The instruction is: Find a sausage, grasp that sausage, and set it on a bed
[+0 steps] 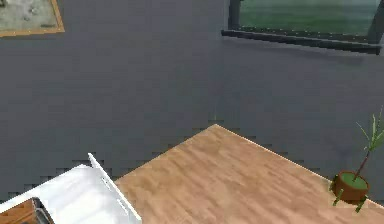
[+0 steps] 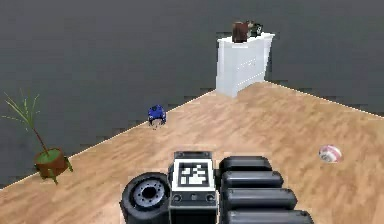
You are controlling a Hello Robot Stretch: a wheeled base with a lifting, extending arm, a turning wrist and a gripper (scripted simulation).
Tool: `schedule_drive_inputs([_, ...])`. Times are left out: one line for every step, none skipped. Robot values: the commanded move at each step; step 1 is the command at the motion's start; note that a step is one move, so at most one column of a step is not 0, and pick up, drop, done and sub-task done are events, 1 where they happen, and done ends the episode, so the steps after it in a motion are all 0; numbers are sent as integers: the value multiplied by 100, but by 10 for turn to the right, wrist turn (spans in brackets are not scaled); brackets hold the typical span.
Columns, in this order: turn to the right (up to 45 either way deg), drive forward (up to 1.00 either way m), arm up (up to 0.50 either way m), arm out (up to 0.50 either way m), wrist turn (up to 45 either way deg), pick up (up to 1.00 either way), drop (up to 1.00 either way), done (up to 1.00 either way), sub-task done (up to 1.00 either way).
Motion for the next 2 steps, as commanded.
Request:
schedule_drive_inputs([-450, 0, 0, 0, 0, 0, 0, 0, 0])
schedule_drive_inputs([-180, 0, 0, 0, 0, 0, 0, 0, 0])
